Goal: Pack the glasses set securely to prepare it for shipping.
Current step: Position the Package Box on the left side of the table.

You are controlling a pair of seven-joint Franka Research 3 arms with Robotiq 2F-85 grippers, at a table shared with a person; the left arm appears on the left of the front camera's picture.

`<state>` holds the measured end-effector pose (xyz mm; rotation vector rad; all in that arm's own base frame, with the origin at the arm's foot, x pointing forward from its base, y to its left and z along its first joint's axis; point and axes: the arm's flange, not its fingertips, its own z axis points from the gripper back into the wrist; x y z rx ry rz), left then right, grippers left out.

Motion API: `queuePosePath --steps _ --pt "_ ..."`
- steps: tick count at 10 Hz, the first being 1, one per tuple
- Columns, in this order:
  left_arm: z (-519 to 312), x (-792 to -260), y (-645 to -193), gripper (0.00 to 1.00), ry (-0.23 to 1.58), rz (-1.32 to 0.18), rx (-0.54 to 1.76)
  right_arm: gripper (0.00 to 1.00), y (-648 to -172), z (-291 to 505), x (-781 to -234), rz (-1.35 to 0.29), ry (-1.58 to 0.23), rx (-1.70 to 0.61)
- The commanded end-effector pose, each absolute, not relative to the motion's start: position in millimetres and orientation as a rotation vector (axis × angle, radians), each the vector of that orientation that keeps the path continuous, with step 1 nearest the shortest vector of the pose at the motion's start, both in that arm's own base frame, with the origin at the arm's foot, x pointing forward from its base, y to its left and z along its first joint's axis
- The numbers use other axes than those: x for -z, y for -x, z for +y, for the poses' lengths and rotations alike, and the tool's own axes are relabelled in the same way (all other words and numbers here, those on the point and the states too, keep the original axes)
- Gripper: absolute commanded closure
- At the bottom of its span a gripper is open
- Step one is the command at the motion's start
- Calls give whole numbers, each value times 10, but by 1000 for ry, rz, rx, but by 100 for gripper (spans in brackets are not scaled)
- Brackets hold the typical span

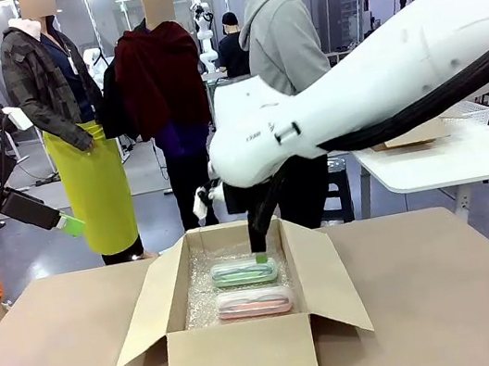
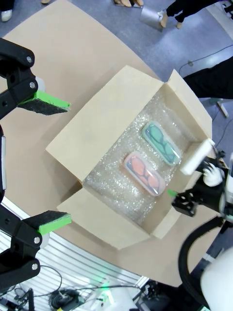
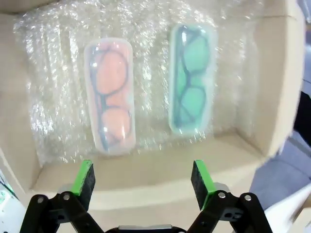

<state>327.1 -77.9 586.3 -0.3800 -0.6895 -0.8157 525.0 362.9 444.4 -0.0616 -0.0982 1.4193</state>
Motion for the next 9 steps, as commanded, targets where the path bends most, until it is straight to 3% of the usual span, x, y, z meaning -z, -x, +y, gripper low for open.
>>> queuePosePath --steps 1,9 --pt "-765 -5877 -3270 0 391 -693 824 0 -5020 3165 -4542 -172 0 -1283" --pt "-765 -5877 -3270 0 391 -693 824 0 -4239 1265 -4878 -562 -268 -713"
